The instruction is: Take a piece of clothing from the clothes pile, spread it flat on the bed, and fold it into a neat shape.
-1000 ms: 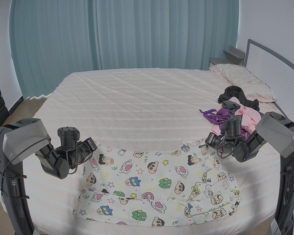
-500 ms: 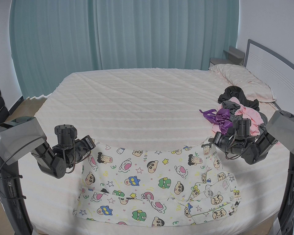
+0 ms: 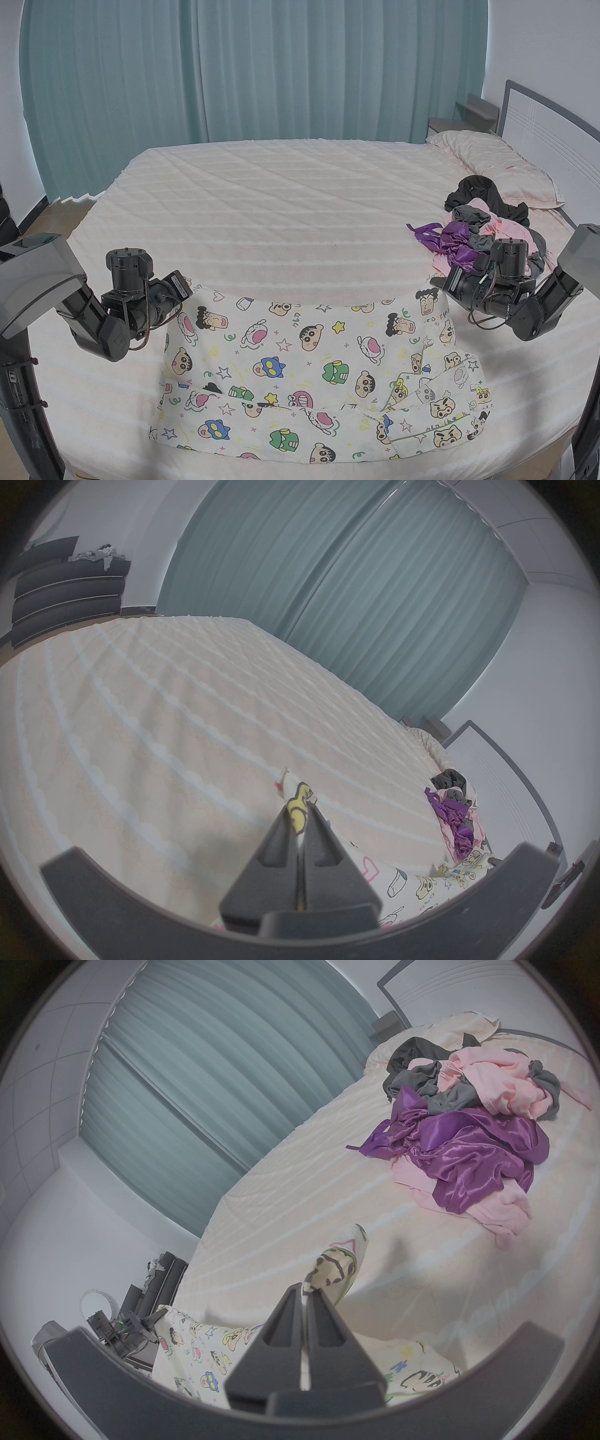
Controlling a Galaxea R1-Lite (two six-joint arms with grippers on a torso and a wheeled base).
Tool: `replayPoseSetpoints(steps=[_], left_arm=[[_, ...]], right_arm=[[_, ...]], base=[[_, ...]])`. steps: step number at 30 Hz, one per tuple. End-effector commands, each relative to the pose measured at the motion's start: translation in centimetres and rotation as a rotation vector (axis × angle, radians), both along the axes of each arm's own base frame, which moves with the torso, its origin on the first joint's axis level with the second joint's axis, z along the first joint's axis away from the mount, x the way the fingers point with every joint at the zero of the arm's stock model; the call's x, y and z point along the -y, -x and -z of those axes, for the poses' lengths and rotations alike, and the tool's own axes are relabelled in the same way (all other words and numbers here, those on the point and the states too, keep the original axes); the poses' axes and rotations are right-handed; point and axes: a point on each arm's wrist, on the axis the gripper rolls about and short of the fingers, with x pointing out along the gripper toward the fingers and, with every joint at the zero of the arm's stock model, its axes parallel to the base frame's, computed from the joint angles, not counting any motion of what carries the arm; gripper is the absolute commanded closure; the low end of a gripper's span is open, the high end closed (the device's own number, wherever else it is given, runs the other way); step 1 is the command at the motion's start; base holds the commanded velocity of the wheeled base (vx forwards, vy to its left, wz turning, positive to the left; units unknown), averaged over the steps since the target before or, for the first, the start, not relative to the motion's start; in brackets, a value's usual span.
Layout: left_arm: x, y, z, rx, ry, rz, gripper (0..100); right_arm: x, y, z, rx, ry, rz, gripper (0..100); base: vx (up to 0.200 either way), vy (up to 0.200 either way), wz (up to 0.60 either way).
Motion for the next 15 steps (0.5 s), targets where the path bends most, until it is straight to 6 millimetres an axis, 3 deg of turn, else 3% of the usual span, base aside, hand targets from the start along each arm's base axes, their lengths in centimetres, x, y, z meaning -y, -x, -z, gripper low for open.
replayPoseSetpoints(steps=[1, 15], left_arm=[[-0.1, 0.0, -0.1, 0.005, -0.004, 0.001, 100], [0.0, -0.3, 0.8, -0.006, -0.036, 0.081, 100]], right_arm=[[0.3, 1.2, -1.7, 0.029, -0.013, -0.017, 100], [0.4, 1.9, -2.1, 0.025, -0.026, -0.012, 100]], base=[[0.000, 0.000, 0.00], [0.000, 0.000, 0.00]])
